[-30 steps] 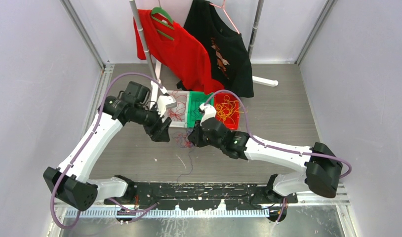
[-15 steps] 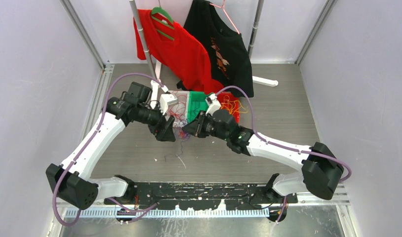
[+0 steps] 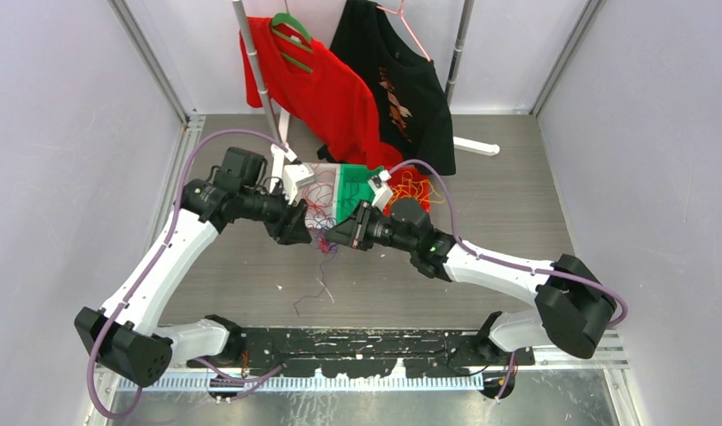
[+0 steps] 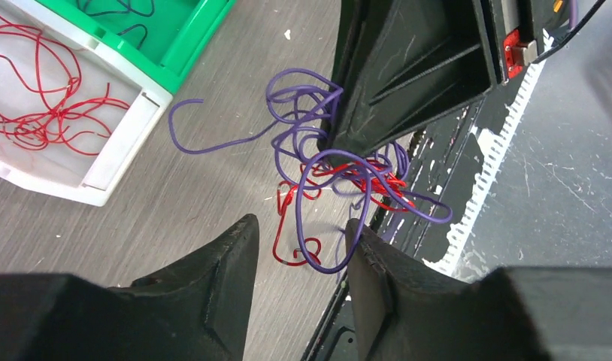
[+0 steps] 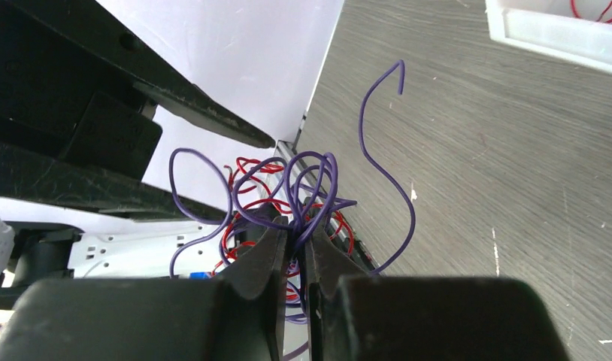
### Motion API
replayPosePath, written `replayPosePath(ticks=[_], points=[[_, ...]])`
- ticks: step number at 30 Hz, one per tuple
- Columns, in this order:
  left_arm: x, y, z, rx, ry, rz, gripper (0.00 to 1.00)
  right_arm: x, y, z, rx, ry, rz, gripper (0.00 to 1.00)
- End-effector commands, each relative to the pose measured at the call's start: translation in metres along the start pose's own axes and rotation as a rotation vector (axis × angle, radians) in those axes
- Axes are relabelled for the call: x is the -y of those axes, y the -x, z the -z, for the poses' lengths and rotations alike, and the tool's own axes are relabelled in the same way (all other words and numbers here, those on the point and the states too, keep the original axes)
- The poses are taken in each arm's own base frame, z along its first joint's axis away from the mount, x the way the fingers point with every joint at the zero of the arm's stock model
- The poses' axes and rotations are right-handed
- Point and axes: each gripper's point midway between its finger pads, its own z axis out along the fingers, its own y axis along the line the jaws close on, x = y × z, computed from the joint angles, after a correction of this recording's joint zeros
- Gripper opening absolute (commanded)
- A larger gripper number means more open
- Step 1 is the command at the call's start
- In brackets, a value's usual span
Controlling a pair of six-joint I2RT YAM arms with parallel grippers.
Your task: Untangle the cables
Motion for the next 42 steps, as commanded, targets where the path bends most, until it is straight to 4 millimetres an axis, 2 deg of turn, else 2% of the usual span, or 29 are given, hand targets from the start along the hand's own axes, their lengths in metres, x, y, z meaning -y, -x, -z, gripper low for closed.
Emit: replayPosePath(ticks=[1, 5, 8, 14, 19, 22, 26, 28, 30, 32, 34, 35, 38, 42], points=[[-0.005, 0.021, 0.004, 0.08, 0.033, -0.013, 0.44, -0.032, 0.007, 0.007, 0.014, 0.132, -0.004, 0.03], [-0.006, 0.025, 0.004, 0.097, 0.039, -0.01, 0.14, -0.029, 0.009, 0.008, 0.026, 0.129, -0.016, 0.03], [-0.007, 0.024, 0.008, 0.088, 0.062, -0.024, 0.0, -0.024, 0.015, 0.011, 0.058, 0.126, -0.035, 0.04], [-0.017, 0.018, 0.022, 0.068, 0.159, -0.07, 0.0, -0.007, 0.023, 0.022, 0.132, 0.107, -0.073, 0.07], [-0.018, 0.016, 0.034, 0.064, 0.202, -0.091, 0.0, 0.0, 0.02, 0.025, 0.129, 0.096, -0.092, 0.08], [-0.019, 0.016, 0.043, 0.045, 0.233, -0.124, 0.0, 0.011, 0.017, 0.028, 0.123, 0.046, -0.079, 0.1], [-0.02, 0.02, 0.058, 0.038, 0.274, -0.16, 0.0, 0.017, 0.016, 0.037, 0.117, 0.03, -0.073, 0.11], [-0.018, 0.027, 0.058, 0.067, 0.265, -0.152, 0.0, 0.016, 0.014, 0.037, 0.098, 0.032, -0.061, 0.11], [-0.005, 0.031, 0.051, 0.088, 0.179, -0.123, 0.0, 0.011, 0.012, 0.032, 0.066, 0.042, -0.05, 0.1], [0.015, 0.035, 0.046, 0.104, 0.055, -0.093, 0.0, 0.008, 0.014, 0.028, 0.055, 0.043, -0.047, 0.08], [0.031, 0.04, 0.046, 0.12, -0.024, -0.045, 0.0, 0.007, 0.021, 0.027, 0.083, 0.025, -0.03, 0.07], [0.045, 0.039, 0.048, 0.126, -0.096, -0.037, 0.0, 0.009, 0.028, 0.027, 0.115, 0.006, -0.015, 0.07], [0.087, 0.021, 0.054, 0.111, -0.31, -0.052, 0.04, 0.004, 0.046, 0.026, 0.178, -0.018, 0.048, 0.05], [0.107, 0.0, 0.053, 0.088, -0.401, -0.035, 0.15, -0.02, 0.062, 0.015, 0.202, 0.054, 0.096, 0.04]])
